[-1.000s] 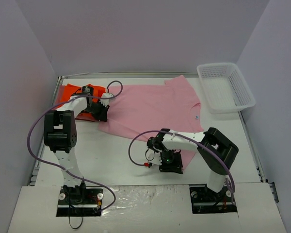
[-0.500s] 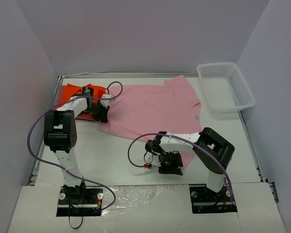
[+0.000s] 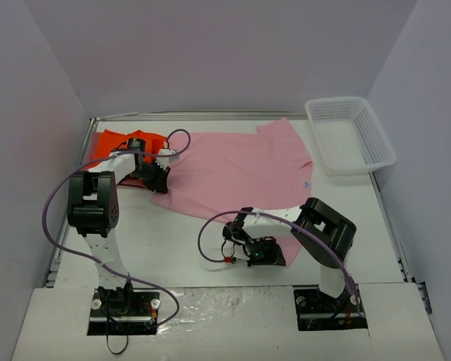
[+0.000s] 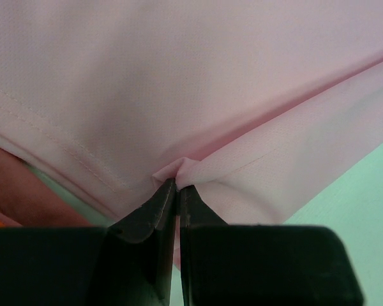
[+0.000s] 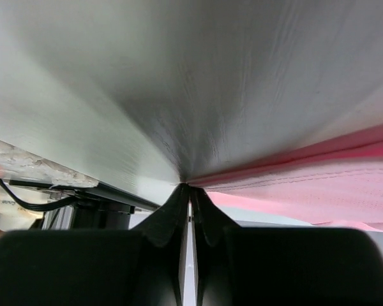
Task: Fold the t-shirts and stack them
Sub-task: Grap the side of the flattened tshirt closest away from the robot with both arms
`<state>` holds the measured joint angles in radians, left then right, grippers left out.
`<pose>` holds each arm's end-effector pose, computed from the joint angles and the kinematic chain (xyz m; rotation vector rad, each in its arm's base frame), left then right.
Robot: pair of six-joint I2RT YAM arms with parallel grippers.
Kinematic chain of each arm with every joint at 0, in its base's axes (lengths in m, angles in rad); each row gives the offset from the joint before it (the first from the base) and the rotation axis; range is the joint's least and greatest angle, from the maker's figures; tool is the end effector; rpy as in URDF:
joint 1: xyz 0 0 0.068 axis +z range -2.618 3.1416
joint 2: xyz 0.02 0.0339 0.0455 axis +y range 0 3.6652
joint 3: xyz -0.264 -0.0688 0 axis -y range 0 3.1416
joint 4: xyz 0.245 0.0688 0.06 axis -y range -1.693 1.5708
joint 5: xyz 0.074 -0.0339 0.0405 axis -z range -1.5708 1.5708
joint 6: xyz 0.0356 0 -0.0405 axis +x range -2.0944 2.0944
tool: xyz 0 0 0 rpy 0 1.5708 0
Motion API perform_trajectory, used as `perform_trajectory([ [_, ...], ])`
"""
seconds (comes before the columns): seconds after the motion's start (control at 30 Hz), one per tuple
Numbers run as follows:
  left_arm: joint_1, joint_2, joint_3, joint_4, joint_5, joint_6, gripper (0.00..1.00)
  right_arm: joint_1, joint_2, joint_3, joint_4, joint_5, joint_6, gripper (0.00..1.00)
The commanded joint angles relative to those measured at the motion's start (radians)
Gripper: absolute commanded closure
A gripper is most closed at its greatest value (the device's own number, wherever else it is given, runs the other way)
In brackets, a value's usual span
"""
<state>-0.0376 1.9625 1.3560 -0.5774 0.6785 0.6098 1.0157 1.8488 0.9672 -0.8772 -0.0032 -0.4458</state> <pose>0.3935 -0.0372 0.1730 0.9586 2.3142 -0.7078 0.1443 0.2330 0.1088 1.9748 -2.2041 0.0739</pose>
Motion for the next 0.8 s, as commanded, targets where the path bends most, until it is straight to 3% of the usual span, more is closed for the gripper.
perform_trajectory([
  [0.0, 0.008, -0.06, -0.006, -0.012, 0.032, 0.019, 0.98, 0.009, 0.015, 0.007, 0.014, -0.017, 0.013, 1.0],
  [0.33, 0.008, -0.16, -0.058, -0.032, 0.035, 0.048, 0.97, -0.005, -0.108, 0.011, -0.038, -0.024, 0.002, 1.0],
  [0.53, -0.018, -0.321, -0.17, -0.093, 0.043, 0.111, 0.98, -0.149, -0.241, 0.105, -0.181, -0.113, -0.059, 1.0],
  [0.77, -0.058, -0.516, -0.333, -0.114, -0.017, 0.166, 0.98, -0.216, -0.341, 0.131, -0.284, -0.144, -0.11, 1.0],
])
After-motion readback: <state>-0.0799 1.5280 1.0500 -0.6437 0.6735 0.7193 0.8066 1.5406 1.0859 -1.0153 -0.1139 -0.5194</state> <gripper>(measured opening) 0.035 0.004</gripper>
